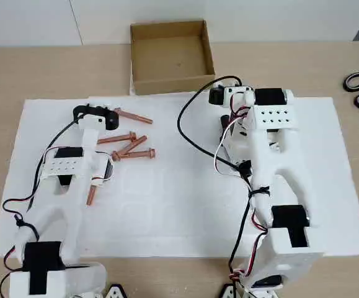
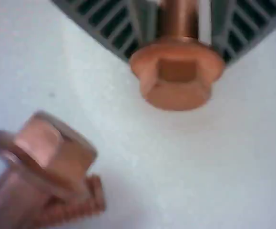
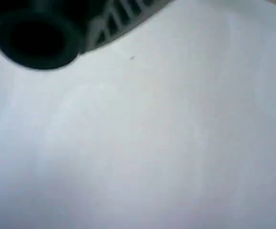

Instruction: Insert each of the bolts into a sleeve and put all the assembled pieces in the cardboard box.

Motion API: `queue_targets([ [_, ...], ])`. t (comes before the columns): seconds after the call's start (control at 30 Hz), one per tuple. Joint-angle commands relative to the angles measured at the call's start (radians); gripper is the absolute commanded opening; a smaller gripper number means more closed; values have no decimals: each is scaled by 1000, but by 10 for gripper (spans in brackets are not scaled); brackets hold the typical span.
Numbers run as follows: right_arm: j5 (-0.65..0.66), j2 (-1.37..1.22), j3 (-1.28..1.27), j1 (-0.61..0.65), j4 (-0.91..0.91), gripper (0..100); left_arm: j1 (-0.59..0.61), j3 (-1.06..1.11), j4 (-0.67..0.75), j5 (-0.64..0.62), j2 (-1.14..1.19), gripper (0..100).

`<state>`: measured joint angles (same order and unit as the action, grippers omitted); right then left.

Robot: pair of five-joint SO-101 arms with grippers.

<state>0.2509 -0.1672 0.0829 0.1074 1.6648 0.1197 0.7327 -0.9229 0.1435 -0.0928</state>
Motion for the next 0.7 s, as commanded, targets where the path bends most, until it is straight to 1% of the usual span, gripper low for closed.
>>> queue_targets([
  [0.0, 2, 59, 5, -5, -5, 5, 0, -2, 15, -6, 8, 83],
  [0.1, 2, 59, 5, -5, -5, 5, 0, -2, 20, -6, 8, 74],
  [0.23, 2, 62, 5, -5, -4, 5, 0, -2, 20, -6, 8, 4],
  [0.47, 6, 68, 9, -7, 2, 5, 0, -7, 3, -6, -2, 6],
  [0.53, 8, 82, 11, -7, 2, 4, 2, -53, -60, -6, -17, 6],
  [0.67, 8, 202, 9, -8, 4, 4, 2, -185, -258, -6, -95, 6],
])
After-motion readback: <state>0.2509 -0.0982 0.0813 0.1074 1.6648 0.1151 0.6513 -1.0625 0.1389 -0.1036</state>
